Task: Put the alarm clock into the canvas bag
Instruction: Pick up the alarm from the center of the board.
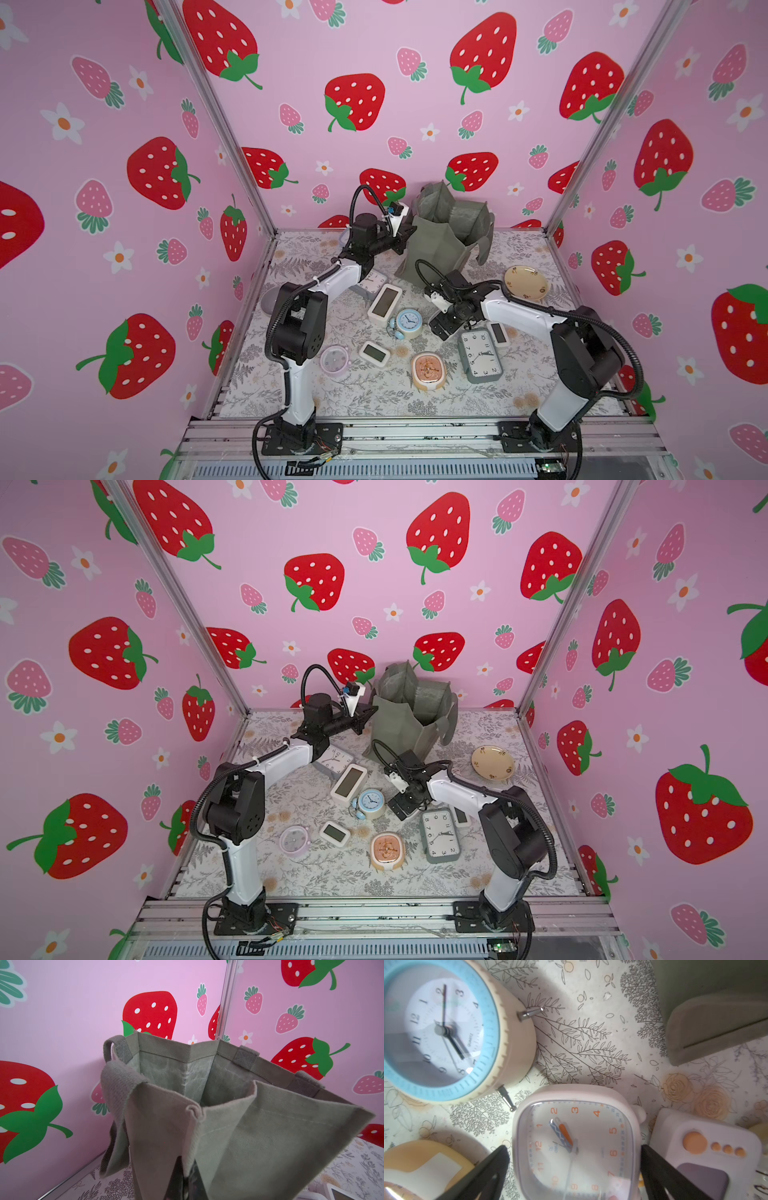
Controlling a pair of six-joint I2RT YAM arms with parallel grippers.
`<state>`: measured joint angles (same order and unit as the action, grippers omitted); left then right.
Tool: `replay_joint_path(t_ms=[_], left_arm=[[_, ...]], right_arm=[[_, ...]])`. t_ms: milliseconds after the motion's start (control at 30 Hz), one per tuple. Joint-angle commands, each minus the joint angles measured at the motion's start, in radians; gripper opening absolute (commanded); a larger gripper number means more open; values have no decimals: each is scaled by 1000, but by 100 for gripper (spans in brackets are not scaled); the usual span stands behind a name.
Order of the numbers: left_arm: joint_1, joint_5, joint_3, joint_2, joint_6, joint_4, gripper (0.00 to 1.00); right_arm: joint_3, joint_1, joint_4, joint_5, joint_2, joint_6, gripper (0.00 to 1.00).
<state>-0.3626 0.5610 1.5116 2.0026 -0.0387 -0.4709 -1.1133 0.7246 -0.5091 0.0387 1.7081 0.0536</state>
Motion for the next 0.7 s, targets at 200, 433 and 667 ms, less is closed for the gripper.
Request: replay_joint_path(t_ms=[200,433,667], left_arm=[[3,12,19,21,-20,-13,0],[2,10,19,25,-20,-13,0],[3,11,19,22,-19,-13,0]], right_arm=[[8,26,-23,-68,31,-17,100],[20,31,-19,-63,44,-15,100],[18,31,-30,-50,25,-19,88]])
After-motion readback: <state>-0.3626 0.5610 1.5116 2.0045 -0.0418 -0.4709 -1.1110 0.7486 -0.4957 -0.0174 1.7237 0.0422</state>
